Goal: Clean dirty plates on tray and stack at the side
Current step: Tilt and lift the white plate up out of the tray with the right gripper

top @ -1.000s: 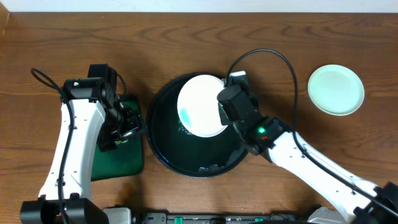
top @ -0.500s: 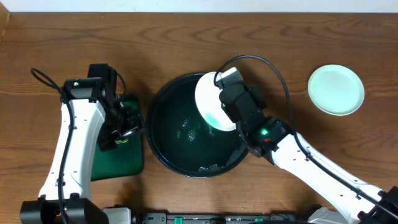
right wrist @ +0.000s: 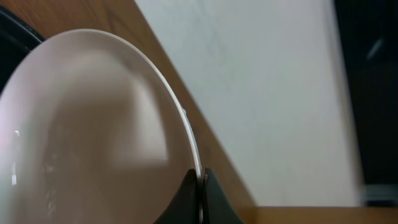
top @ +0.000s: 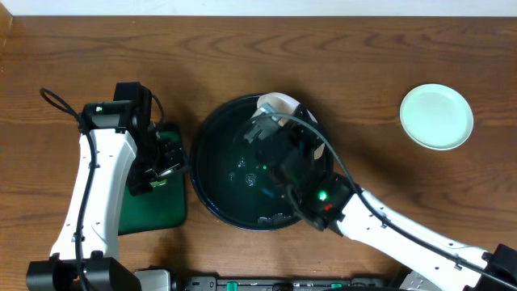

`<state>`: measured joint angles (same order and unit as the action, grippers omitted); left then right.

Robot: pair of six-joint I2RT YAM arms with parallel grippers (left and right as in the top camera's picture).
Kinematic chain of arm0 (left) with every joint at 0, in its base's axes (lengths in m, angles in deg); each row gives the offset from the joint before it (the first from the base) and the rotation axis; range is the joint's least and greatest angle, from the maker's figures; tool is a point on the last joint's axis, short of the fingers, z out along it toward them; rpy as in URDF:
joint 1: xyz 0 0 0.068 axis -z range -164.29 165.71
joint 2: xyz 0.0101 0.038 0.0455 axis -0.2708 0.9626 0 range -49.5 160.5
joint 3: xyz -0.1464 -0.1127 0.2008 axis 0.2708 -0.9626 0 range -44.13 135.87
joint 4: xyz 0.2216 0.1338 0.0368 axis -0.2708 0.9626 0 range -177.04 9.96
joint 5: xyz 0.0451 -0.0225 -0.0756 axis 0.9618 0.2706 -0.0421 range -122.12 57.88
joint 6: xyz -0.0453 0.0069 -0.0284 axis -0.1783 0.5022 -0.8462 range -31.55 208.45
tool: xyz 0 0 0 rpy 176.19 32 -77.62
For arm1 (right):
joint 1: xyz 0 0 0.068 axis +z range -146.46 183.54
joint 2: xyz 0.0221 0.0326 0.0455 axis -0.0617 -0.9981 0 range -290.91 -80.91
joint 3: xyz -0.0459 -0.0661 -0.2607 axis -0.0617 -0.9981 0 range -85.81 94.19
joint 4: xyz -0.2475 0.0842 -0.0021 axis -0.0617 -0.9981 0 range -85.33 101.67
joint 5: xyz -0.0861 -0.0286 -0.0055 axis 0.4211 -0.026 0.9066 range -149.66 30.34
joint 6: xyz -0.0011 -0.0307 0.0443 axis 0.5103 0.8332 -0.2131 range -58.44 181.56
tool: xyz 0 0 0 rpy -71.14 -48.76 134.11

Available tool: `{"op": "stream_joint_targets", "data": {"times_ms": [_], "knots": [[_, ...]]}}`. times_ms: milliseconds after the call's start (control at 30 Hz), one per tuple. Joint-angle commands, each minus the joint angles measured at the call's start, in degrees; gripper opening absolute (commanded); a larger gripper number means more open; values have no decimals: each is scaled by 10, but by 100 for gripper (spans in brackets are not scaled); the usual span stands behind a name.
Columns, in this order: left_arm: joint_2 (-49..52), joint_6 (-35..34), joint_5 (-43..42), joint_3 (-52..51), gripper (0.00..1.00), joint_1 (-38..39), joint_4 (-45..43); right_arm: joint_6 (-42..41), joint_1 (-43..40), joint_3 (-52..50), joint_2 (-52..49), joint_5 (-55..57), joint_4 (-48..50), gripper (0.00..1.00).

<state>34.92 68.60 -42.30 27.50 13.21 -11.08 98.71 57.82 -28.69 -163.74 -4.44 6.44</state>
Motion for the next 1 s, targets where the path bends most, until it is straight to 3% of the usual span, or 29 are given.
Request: {"op": "stream_joint_targets", "data": {"times_ms": [0,967], "knots": [[-2,-1,3,-2,83,1,0,73,16,-1,9,66,8,1],[-2,-2,3,-2,84,1,0,90,21,-1,8,90,7,1]]}}
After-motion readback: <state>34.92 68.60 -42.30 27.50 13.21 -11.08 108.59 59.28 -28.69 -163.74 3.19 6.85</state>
